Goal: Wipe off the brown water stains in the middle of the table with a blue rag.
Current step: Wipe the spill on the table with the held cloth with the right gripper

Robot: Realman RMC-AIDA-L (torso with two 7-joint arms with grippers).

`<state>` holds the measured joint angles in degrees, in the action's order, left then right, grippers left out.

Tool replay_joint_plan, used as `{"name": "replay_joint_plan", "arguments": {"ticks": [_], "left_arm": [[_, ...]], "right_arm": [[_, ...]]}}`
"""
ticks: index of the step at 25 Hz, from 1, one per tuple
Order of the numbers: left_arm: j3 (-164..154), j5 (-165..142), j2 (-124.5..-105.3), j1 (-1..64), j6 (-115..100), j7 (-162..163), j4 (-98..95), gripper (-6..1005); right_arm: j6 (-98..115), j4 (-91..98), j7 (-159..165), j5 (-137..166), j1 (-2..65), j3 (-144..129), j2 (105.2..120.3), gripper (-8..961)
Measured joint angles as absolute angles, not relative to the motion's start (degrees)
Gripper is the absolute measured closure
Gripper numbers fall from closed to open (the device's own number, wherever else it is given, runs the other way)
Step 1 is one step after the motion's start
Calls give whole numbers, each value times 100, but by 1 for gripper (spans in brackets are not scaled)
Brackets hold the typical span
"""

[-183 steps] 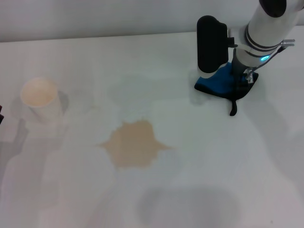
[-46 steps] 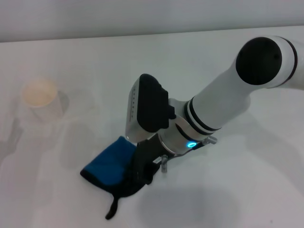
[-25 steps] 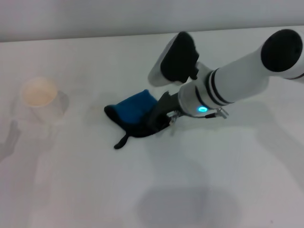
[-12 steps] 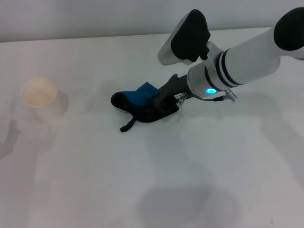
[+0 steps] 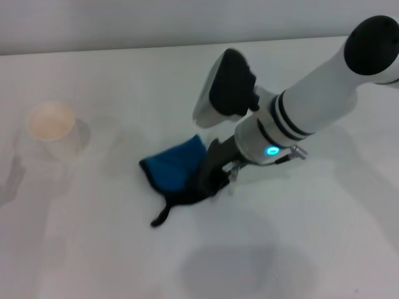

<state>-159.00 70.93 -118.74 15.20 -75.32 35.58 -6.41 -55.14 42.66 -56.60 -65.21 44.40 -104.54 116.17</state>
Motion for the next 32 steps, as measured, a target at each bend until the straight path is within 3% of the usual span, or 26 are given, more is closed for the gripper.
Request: {"name": "replay_joint_plan", "arguments": {"ticks": [7, 32], "left_arm": [[-15899, 7089, -11874, 1521, -7532, 3560, -641, 112], [-15900, 7081, -11874, 1523, -7532, 3630, -642, 112]], "right_arm": [[-6513, 4603, -5772, -6648, 4457, -10508, 11595, 918], [-5700, 4462, -5662, -3766, 4322, -7060, 11492, 914]]}}
